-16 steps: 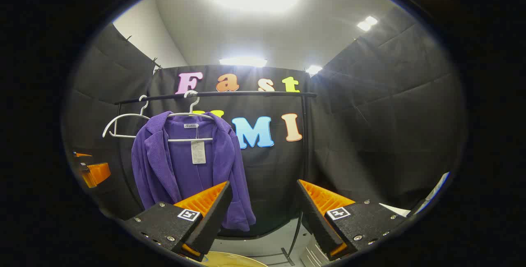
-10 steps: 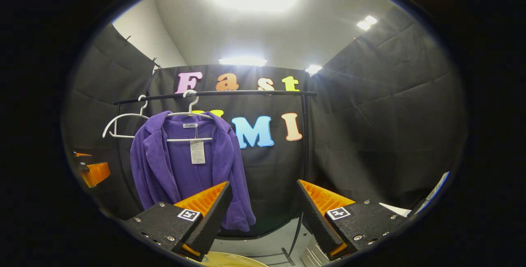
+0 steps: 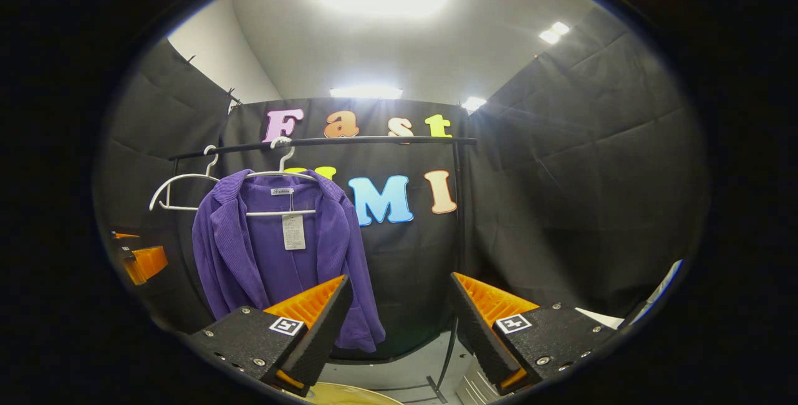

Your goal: Grasp the clothes on the hanger with both hands and then place them into the laundry hamper below.

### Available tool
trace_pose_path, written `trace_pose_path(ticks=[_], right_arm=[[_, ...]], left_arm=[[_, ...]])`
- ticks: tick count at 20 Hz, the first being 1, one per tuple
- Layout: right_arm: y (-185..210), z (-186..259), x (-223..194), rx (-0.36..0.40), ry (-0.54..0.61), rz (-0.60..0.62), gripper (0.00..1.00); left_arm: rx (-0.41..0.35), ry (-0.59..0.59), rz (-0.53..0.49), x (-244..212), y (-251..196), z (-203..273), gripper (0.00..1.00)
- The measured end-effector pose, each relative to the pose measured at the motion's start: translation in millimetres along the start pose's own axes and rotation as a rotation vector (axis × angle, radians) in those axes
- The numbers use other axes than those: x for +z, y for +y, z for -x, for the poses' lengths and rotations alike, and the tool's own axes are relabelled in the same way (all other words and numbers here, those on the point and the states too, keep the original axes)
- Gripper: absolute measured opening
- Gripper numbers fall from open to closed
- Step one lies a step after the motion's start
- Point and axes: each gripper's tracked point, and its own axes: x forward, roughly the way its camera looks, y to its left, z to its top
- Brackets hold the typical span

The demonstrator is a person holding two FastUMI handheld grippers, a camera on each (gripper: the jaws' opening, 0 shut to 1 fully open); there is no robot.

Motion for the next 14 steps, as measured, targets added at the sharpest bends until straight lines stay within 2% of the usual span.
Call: trace_pose_path(ticks=[3,4,5,8,9,10,14], right_arm=[[-1.8,-7.1,2.4,0.007,-0.001,0.001,0.95],[-2.0,-10.9,3.4,0.010,-0.003,0.001,0.96],[-2.1,-14.6,5.5,0.015,-0.005,0.000,0.96],[-0.7,-29.5,12.5,0.032,-0.014,-0.013,0.96],[1.2,-35.6,15.7,0.042,-0.018,-0.018,0.96],[2.2,-41.3,18.6,0.050,-0.024,-0.020,0.96],[5.9,-64.4,33.1,0.082,-0.057,-0.027,0.95]], left_arm=[[0.006,-0.005,-0.005,4.5,-5.0,-3.5,0.93],[0.010,-0.006,-0.006,6.4,-5.8,-5.2,0.99],[0.015,-0.009,-0.004,7.6,-5.6,-5.9,0.93],[0.030,-0.019,0.011,14.2,-8.5,-11.9,0.93],[0.035,-0.021,0.013,17.0,-9.3,-14.7,0.99],[0.040,-0.023,0.014,17.7,-10.8,-18.4,0.93],[0.048,-0.033,0.014,24.2,-21.5,-34.3,0.93]])
